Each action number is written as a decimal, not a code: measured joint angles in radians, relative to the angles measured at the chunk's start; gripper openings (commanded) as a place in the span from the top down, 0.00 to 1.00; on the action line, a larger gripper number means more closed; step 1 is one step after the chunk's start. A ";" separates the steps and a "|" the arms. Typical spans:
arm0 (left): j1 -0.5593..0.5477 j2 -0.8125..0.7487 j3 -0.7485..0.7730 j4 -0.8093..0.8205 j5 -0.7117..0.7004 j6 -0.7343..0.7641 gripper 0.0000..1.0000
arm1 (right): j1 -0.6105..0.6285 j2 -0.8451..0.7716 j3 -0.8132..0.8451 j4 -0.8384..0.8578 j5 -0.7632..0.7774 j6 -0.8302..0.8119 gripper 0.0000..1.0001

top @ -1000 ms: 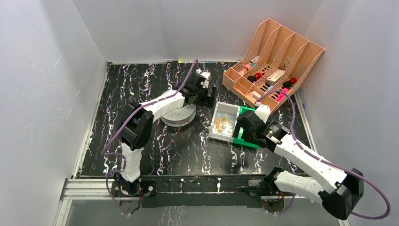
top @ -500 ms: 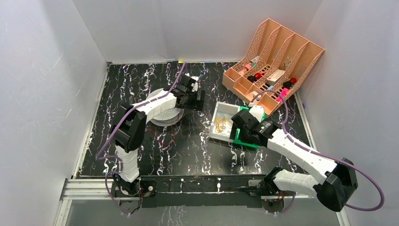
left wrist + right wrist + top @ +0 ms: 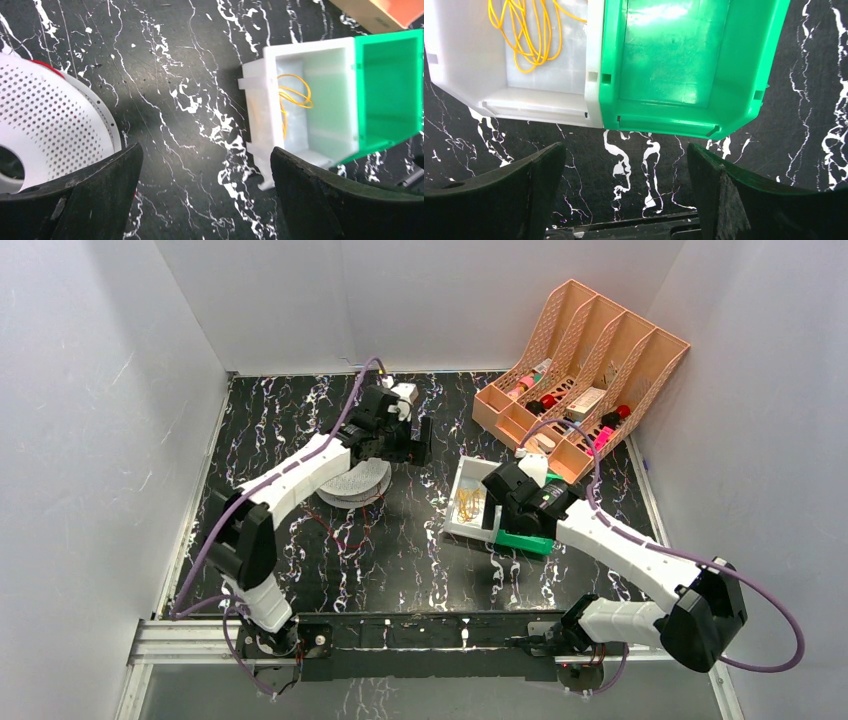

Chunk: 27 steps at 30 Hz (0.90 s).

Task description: Wrap the cables

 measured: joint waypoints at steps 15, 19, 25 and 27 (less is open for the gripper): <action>0.000 -0.403 -0.072 -0.137 -0.095 0.025 0.02 | 0.000 0.028 0.183 -0.010 0.041 -0.137 0.02; 0.000 -0.525 -0.107 -0.163 -0.128 0.028 0.02 | 0.000 -0.042 0.193 0.028 0.048 -0.194 0.02; 0.000 -0.711 -0.174 -0.172 -0.162 0.028 0.02 | 0.000 -0.171 0.185 0.127 0.027 -0.271 0.02; 0.000 -0.755 -0.190 -0.171 -0.166 0.027 0.02 | 0.000 -0.213 0.172 0.158 0.022 -0.285 0.02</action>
